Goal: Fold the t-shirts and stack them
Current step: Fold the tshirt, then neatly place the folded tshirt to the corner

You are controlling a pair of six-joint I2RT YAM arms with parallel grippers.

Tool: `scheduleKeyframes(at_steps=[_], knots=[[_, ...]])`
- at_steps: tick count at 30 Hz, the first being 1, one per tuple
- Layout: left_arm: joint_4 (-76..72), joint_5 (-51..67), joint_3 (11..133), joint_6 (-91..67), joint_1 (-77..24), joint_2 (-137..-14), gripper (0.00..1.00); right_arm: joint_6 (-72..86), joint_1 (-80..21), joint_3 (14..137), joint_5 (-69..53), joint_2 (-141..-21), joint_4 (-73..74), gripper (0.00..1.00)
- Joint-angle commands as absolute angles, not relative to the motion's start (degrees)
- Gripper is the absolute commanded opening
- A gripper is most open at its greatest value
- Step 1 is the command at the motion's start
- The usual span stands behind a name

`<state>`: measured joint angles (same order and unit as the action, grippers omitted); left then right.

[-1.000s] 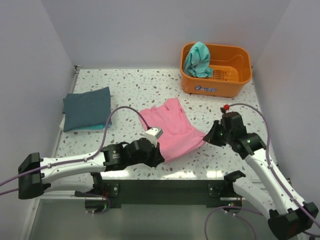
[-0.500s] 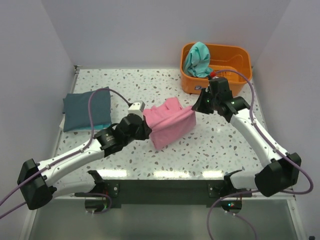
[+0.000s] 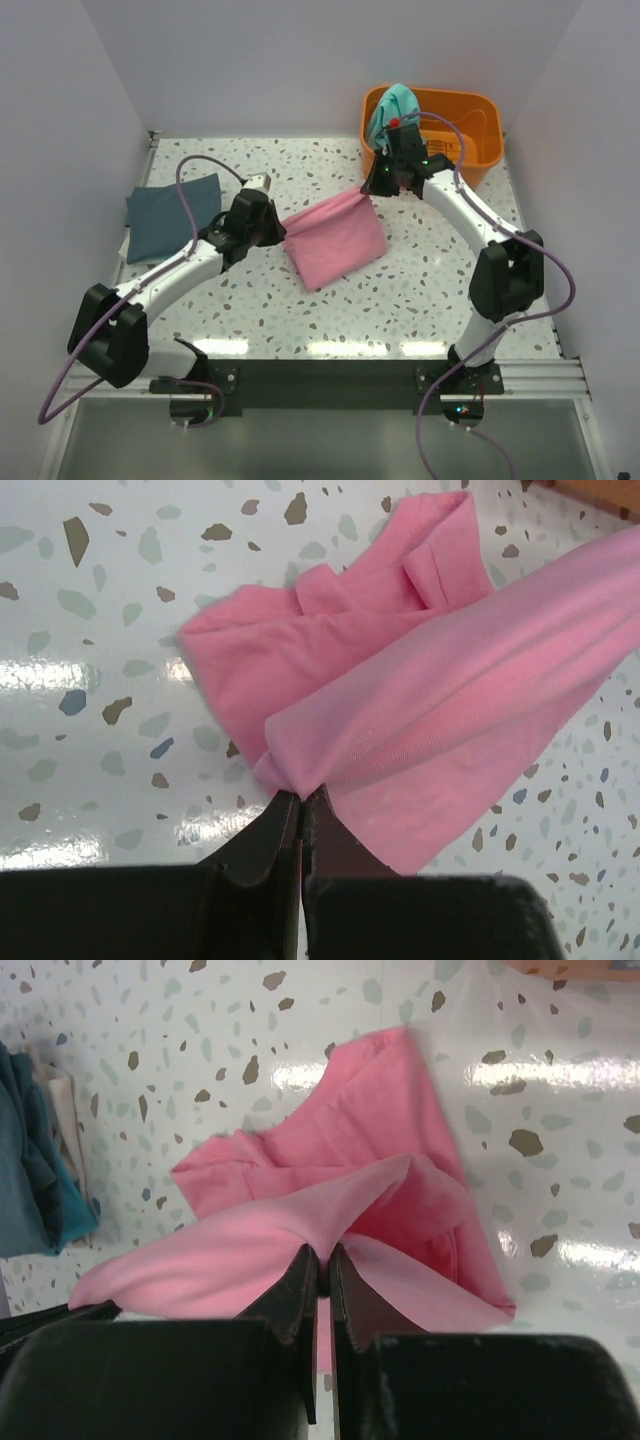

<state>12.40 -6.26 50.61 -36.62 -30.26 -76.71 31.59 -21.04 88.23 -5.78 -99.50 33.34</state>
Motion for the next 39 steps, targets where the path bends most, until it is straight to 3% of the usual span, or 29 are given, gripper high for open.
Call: scheduleKeyframes(at_steps=[1, 8, 10, 12, 13, 14, 15, 16, 18, 20, 23, 24, 27, 32, 39], knots=[[8.5, -3.6, 53.8, -33.8, -26.7, -79.2, 0.00, 30.1, -20.5, 93.9, -4.8, -103.4, 30.4, 0.00], [8.6, -2.8, 58.6, -32.8, -23.7, -90.4, 0.00, 28.9, -20.5, 101.2, -3.9, -114.4, 30.2, 0.00], [8.6, -4.2, 59.3, -33.4, -22.9, -91.9, 0.00, 28.4, -20.6, 103.4, -4.7, -116.4, 30.3, 0.04], [8.3, -5.2, 59.8, -33.7, -22.2, -93.9, 0.03, 28.4, -20.5, 103.6, -5.5, -117.9, 29.4, 0.13], [8.5, -5.9, 60.6, -33.8, -22.0, -94.6, 0.12, 28.3, -20.5, 103.9, -5.5, -118.3, 28.9, 0.21], [8.4, -6.0, 61.0, -33.8, -22.0, -95.5, 0.43, 28.4, -20.5, 104.1, -5.3, -119.2, 28.9, 0.32], [8.5, -5.9, 61.4, -33.8, -22.0, -95.9, 0.61, 28.2, -20.5, 105.2, -6.0, -119.4, 29.6, 0.37], [8.7, -5.6, 61.9, -33.8, -22.0, -96.0, 0.87, 27.8, -20.6, 105.6, -6.5, -119.5, 29.9, 0.51], [8.6, -5.5, 61.6, -33.7, -22.0, -95.3, 1.00, 27.6, -20.6, 105.0, -7.3, -118.2, 29.4, 0.57], [8.4, -5.8, 60.4, -33.8, -22.0, -93.4, 1.00, 27.5, -20.6, 102.4, -10.7, -116.5, 28.5, 0.64], [7.6, -4.1, 57.4, -34.3, -22.1, -90.4, 1.00, 27.5, -21.0, 95.7, -15.3, -111.0, 25.2, 0.94], [7.3, -3.7, 55.5, -35.1, -22.2, -89.7, 1.00, 27.5, -21.5, 93.6, -15.3, -107.6, 24.0, 0.99], [6.3, -2.0, 51.3, -37.1, -23.2, -87.4, 1.00, 27.5, -22.1, 83.6, -14.3, -100.7, 21.6, 0.99], [2.2, -0.9, 47.3, -41.1, -25.7, -86.9, 1.00, 31.5, -22.1, 60.1, -11.7, -78.3, 16.3, 0.99], [1.8, -6.0, 47.1, -49.2, -30.4, -91.5, 1.00, 35.8, -22.1, 41.9, -0.2, -50.7, 23.7, 0.99]])
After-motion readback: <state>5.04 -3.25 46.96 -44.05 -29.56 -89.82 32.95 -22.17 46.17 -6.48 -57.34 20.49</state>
